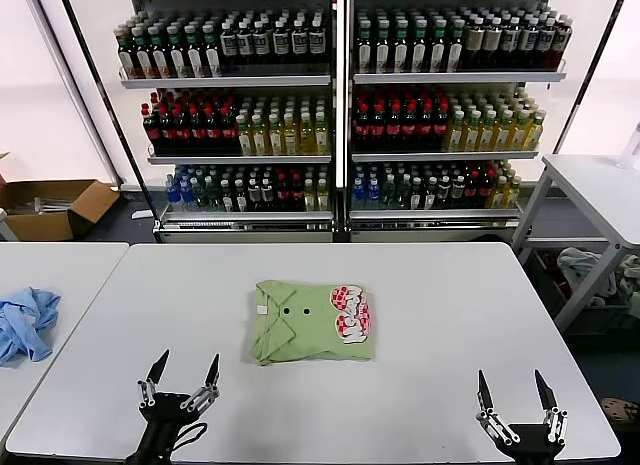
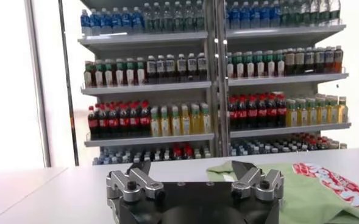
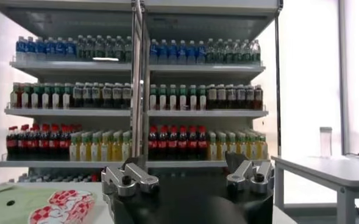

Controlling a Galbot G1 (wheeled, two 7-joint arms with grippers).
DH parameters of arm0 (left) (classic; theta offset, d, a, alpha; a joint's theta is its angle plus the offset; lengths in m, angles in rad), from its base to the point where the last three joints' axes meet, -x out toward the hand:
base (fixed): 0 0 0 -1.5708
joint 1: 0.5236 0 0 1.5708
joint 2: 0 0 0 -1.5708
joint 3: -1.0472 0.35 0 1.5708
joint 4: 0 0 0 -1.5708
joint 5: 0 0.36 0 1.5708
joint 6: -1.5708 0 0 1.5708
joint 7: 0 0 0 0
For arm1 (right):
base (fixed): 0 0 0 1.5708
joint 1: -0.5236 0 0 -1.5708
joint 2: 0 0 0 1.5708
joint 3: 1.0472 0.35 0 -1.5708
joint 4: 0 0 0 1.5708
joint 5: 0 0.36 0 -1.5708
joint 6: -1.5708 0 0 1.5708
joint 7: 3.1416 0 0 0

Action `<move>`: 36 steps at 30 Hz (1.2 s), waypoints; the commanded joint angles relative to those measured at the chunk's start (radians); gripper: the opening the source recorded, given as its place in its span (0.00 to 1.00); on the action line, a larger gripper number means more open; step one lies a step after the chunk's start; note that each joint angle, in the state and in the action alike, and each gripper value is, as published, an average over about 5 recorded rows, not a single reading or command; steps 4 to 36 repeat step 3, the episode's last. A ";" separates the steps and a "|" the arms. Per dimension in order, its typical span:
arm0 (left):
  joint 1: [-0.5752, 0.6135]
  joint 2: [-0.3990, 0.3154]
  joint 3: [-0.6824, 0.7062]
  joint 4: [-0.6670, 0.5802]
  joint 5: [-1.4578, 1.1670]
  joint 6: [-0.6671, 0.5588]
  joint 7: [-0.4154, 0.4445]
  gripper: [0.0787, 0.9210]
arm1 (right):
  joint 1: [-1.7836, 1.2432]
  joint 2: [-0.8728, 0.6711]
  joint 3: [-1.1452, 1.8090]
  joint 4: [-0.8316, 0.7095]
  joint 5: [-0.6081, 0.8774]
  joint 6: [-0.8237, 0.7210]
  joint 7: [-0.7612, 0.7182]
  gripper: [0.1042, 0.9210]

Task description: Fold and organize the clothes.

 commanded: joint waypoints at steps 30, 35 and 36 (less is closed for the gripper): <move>0.006 0.000 0.005 0.004 0.008 -0.011 0.000 0.88 | -0.005 -0.003 0.000 0.000 -0.002 0.003 0.002 0.88; 0.006 0.000 0.005 0.004 0.008 -0.011 0.000 0.88 | -0.005 -0.003 0.000 0.000 -0.002 0.003 0.002 0.88; 0.006 0.000 0.005 0.004 0.008 -0.011 0.000 0.88 | -0.005 -0.003 0.000 0.000 -0.002 0.003 0.002 0.88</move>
